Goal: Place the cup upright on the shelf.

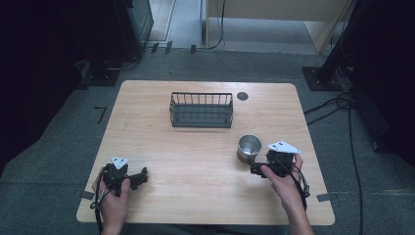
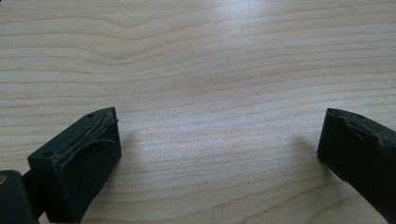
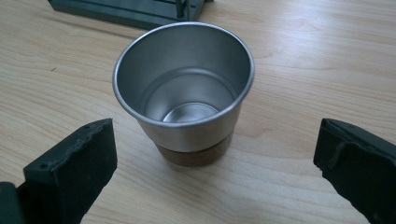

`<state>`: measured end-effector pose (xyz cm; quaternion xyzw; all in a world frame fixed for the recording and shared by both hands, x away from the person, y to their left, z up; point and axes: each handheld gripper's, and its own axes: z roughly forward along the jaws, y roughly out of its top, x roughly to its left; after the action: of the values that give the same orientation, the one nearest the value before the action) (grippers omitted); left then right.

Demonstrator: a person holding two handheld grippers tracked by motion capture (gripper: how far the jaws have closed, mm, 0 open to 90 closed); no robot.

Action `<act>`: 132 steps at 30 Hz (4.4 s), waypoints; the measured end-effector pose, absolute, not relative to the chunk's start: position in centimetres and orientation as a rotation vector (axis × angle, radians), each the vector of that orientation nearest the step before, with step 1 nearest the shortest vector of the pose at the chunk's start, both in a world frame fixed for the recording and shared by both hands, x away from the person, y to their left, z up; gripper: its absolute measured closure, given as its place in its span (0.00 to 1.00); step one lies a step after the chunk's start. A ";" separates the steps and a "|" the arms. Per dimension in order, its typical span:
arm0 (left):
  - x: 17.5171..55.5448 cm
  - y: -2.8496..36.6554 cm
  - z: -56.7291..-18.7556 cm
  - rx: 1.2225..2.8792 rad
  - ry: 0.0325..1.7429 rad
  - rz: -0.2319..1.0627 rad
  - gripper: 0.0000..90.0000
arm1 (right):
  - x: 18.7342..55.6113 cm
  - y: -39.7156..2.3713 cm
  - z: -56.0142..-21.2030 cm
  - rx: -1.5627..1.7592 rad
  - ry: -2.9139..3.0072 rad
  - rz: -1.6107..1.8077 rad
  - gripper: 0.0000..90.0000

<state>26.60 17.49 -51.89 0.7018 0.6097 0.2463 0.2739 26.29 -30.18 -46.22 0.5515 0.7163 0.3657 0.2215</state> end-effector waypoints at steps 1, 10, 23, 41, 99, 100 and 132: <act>26.6 17.5 -51.9 1.887 1.640 0.663 0.00 | 26.5 -29.9 -46.2 1.523 1.984 1.015 0.00; 26.6 17.5 -51.9 1.887 1.640 0.662 0.00 | 27.3 -28.7 -46.5 1.518 2.006 1.015 0.00; 26.6 17.5 -51.9 1.888 1.640 0.662 0.00 | 28.8 -27.6 -46.8 1.542 2.016 1.004 0.00; 26.6 17.5 -51.9 1.887 1.640 0.663 0.00 | 30.6 -26.4 -47.2 1.590 1.980 0.953 0.06; 26.6 17.5 -51.9 1.882 1.641 0.663 0.00 | 34.1 -22.8 -39.7 1.494 2.046 1.073 0.15; 26.6 17.5 -51.9 1.882 1.641 0.664 0.00 | 34.2 -22.6 -39.5 1.488 2.050 1.073 0.15; 26.6 17.5 -51.9 1.883 1.642 0.662 0.00 | 40.1 -20.1 -35.6 1.475 2.033 1.051 0.15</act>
<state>26.60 17.46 -51.89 0.7004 0.6108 0.2462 0.2751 40.08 -20.12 -35.60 0.5298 0.7304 0.3776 0.2079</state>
